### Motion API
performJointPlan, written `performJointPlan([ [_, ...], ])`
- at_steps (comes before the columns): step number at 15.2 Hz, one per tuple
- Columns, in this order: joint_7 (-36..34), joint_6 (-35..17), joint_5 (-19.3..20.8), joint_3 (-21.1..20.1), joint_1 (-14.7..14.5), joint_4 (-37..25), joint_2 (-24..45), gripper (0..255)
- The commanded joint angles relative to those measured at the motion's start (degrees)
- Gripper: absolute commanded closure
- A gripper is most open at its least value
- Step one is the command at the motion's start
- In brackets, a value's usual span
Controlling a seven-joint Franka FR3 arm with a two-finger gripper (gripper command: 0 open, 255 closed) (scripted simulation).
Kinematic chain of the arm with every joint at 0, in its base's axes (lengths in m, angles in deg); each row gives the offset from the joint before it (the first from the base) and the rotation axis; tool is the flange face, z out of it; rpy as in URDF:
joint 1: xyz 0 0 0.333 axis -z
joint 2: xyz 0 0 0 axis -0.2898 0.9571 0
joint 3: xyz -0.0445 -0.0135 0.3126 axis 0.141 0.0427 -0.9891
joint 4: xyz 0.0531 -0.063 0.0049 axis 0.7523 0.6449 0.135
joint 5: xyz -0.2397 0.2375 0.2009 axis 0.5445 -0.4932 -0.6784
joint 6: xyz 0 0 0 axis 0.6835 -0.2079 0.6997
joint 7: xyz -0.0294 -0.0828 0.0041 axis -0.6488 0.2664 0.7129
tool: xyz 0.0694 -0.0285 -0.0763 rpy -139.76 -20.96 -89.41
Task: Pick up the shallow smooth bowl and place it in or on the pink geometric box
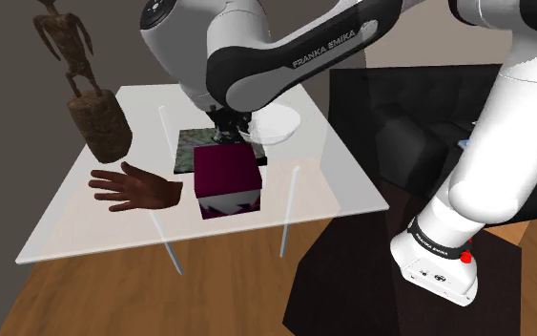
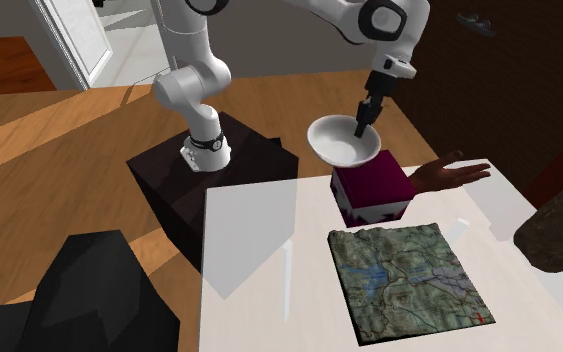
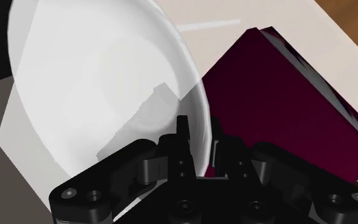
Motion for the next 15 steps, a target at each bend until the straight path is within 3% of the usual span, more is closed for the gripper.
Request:
performJointPlan([
  [1,-1.96,3.65,2.79,-0.12,-2.8,-6.76,5.82,255],
  [8,-2.62,15.62,10.97,3.13,-16.14,-33.99,24.81,255],
  [15,-4.8,11.54,11.32,3.49,-15.3,-29.95,25.72,255],
])
